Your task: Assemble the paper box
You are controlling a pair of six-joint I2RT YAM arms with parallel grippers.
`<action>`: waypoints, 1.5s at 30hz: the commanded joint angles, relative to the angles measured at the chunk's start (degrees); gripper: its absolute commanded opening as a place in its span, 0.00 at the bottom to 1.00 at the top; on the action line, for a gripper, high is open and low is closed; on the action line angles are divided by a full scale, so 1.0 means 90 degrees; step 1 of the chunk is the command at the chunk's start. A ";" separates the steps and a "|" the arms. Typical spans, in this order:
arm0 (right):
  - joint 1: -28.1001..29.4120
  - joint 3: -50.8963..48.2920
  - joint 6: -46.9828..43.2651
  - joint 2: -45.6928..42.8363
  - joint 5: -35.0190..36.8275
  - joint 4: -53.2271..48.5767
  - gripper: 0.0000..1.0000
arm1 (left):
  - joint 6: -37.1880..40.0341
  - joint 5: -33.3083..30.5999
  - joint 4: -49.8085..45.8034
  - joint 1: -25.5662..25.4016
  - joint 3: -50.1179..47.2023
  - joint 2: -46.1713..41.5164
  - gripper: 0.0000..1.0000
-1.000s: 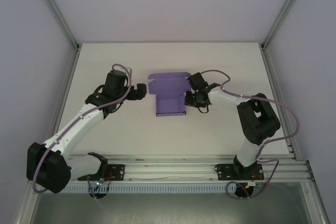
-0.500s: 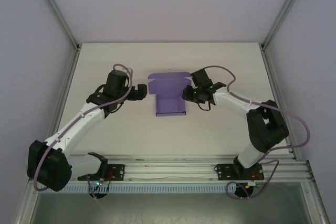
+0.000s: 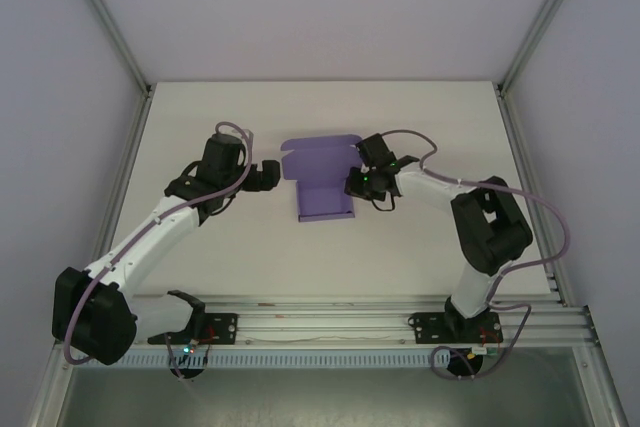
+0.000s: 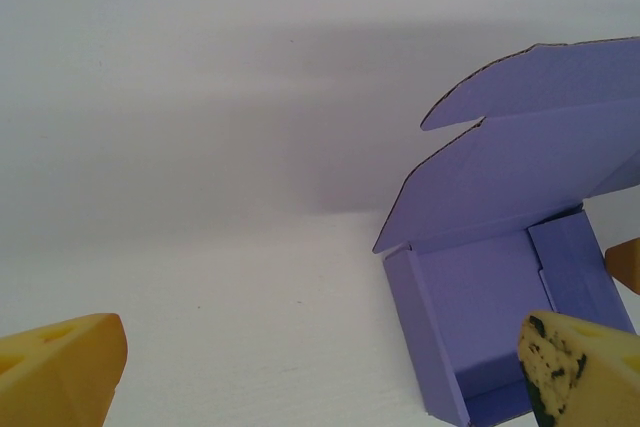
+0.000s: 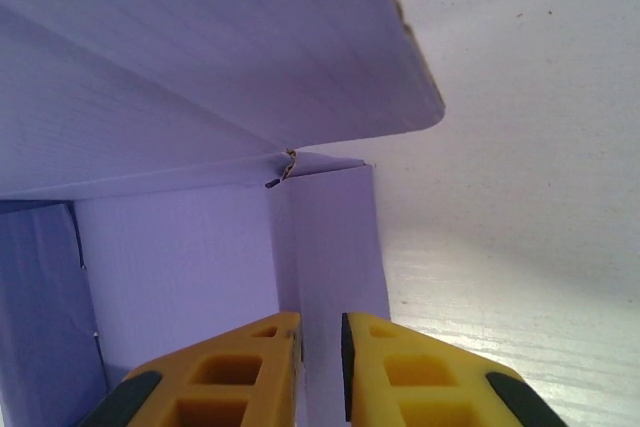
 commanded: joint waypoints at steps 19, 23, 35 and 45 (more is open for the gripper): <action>-0.0023 -0.0015 0.0104 -0.0437 0.0042 -0.0285 0.27 | 0.0039 0.0003 0.0053 -0.0006 0.0071 0.0027 1.00; -0.0022 -0.0011 0.0092 -0.0245 0.0044 -0.0314 0.26 | 0.0057 -0.0029 0.0048 -0.0008 0.0072 0.0004 1.00; -0.0025 0.0141 0.0031 0.0255 0.0286 -0.0530 0.17 | 0.0046 -0.0041 0.0008 -0.0004 0.0071 -0.0012 1.00; -0.0012 0.0266 -0.0079 0.0715 0.0711 -0.1146 0.18 | 0.0061 -0.0116 -0.0028 -0.0009 0.0066 -0.0021 1.00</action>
